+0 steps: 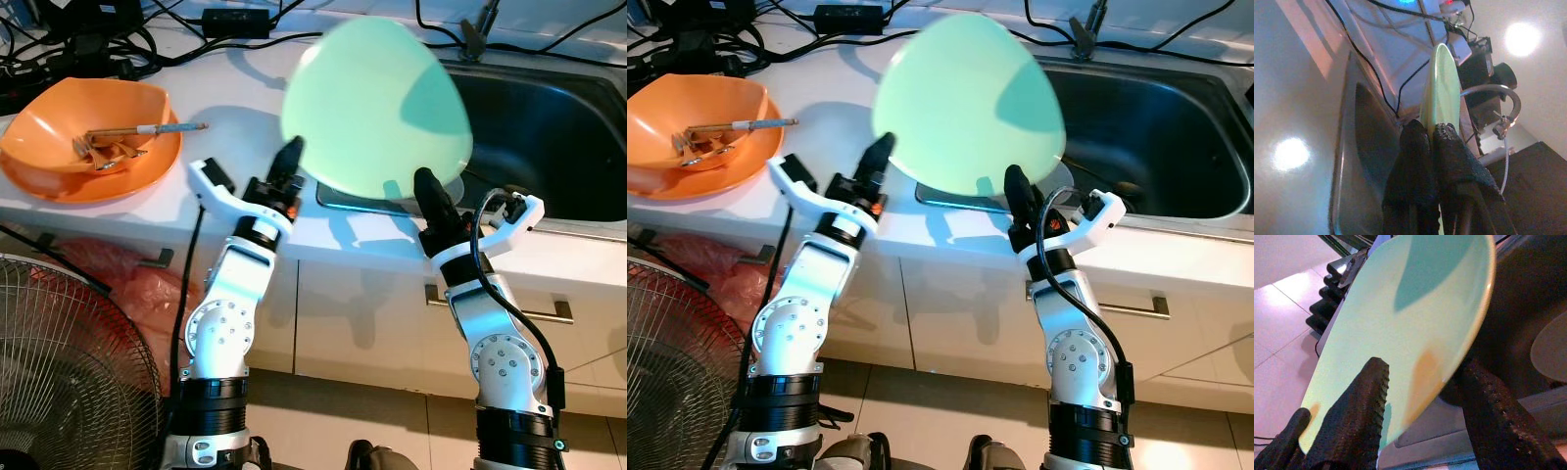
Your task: Kitchen organization
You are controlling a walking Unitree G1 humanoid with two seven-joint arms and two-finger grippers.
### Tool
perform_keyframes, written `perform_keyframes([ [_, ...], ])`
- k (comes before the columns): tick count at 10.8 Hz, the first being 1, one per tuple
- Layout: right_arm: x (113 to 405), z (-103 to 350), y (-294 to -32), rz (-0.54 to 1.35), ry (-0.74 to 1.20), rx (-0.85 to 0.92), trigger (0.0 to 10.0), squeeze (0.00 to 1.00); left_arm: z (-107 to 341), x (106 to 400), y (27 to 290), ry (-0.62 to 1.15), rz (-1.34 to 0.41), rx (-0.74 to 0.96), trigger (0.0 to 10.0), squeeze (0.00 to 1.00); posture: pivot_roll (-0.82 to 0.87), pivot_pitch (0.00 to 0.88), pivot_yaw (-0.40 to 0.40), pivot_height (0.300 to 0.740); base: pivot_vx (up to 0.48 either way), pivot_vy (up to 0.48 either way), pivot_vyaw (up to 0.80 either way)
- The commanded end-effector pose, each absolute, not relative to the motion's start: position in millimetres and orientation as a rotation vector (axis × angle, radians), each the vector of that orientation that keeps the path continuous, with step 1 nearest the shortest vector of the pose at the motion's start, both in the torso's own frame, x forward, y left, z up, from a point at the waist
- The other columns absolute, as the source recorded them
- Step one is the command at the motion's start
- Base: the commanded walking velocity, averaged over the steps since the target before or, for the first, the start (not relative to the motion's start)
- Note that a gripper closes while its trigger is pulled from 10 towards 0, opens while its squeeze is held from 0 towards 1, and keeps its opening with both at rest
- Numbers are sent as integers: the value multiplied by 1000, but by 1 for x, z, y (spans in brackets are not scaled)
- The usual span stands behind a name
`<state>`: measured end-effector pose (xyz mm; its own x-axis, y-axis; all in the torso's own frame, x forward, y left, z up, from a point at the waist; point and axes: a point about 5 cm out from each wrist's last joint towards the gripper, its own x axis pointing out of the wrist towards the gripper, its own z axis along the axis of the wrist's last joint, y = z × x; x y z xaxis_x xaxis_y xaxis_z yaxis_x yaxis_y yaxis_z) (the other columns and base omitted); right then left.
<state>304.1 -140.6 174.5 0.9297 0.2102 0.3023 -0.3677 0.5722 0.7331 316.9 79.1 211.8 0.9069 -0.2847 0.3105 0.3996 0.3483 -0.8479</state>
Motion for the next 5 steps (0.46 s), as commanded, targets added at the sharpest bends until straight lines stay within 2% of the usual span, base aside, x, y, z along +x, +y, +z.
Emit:
perform_keyframes([
  [1,305,177,-143,334,-209,905,10000,0,235,311,63,-184,-554,-1191,10000,0,23,160,-12,740,0,0,0],
  [2,305,178,-143,330,-216,907,10000,0,236,311,62,-183,-557,-1192,10000,0,22,160,-12,740,0,0,0],
  [3,305,178,-146,310,-222,910,2902,0,236,311,62,-182,-559,-1193,10000,0,22,161,-12,740,0,0,0],
  [4,305,178,-147,304,-226,911,0,0,235,311,62,-181,-557,-1191,10000,0,22,161,-12,740,0,0,0],
  [5,305,179,-147,306,-229,911,0,0,235,311,62,-180,-555,-1189,10000,0,23,163,-12,740,0,0,0],
])
